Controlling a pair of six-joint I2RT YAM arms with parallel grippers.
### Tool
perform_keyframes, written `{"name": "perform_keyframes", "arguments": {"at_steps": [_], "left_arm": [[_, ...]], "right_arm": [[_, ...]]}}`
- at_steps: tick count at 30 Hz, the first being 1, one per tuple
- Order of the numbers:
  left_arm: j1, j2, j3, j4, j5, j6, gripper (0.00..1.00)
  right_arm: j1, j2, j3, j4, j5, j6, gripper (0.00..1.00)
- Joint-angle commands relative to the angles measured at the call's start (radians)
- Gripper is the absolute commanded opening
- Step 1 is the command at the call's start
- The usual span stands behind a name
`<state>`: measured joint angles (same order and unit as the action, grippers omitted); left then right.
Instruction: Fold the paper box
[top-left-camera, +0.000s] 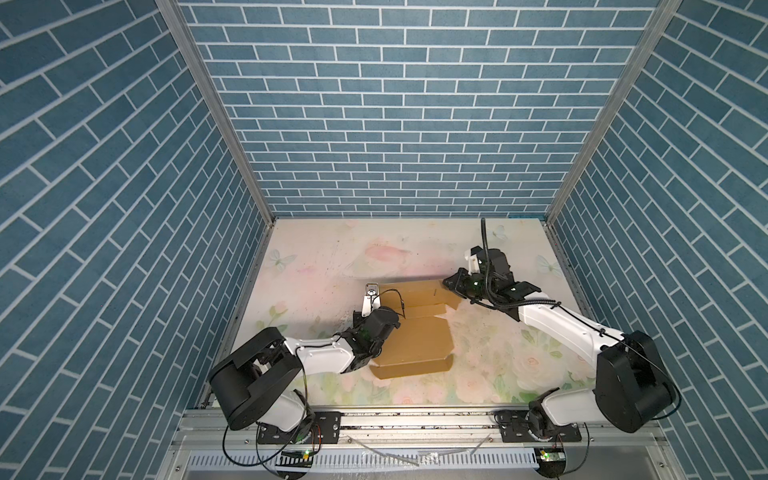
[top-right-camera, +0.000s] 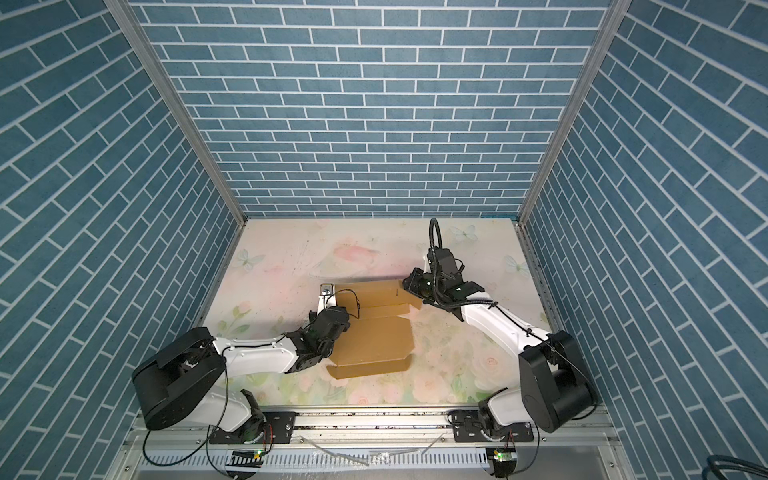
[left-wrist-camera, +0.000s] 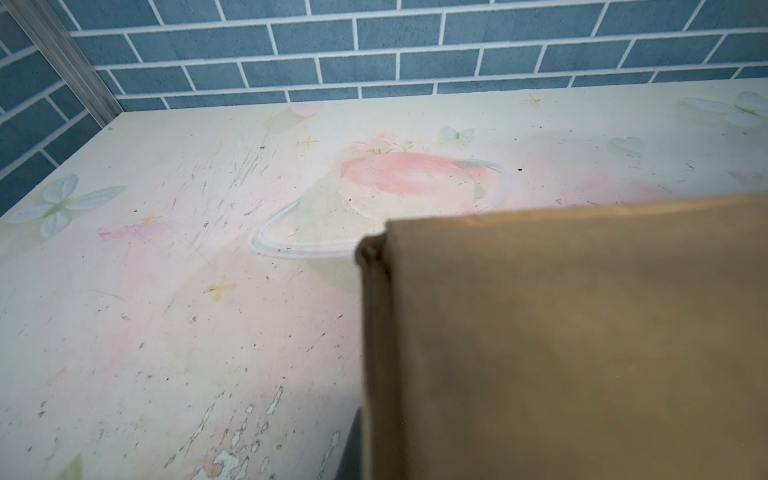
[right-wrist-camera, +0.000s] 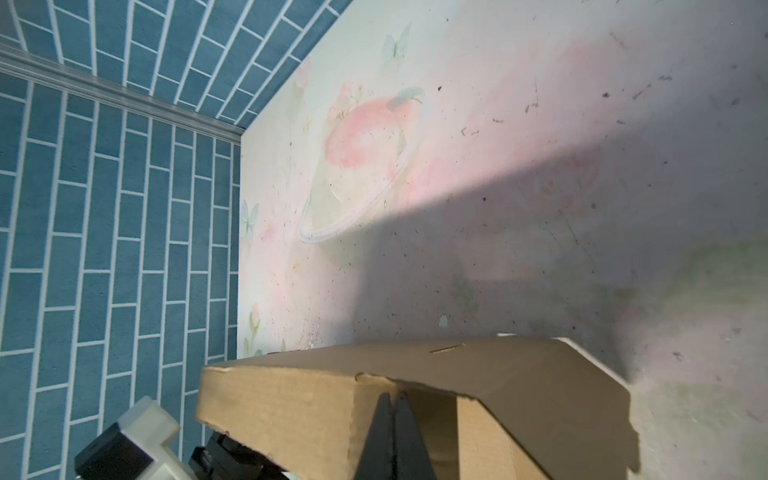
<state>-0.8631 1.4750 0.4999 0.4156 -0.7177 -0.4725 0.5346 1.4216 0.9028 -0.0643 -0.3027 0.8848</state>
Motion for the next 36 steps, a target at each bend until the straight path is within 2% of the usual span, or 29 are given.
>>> {"name": "perform_keyframes", "arguments": {"at_steps": [1,8,22,28,36], "left_arm": [[0.004,-0.011,-0.016,-0.010,-0.022,-0.027,0.05],[0.004,-0.013,-0.017,-0.006,-0.020,-0.046,0.04],[0.004,-0.011,-0.011,-0.024,-0.023,-0.073,0.04],[0.004,-0.036,0.002,-0.079,-0.052,-0.101,0.04],[0.004,-0.062,0.000,-0.110,-0.053,-0.106,0.04]], "right_arm": [[0.017,0.029,0.018,0.044,0.030,0.000,0.05],[0.042,0.080,0.019,0.122,0.015,0.056,0.04],[0.055,0.095,0.044,0.118,0.024,0.065,0.06],[0.042,0.047,-0.044,0.078,0.080,0.033,0.14],[0.018,0.043,-0.122,0.073,0.058,-0.029,0.22]]}}
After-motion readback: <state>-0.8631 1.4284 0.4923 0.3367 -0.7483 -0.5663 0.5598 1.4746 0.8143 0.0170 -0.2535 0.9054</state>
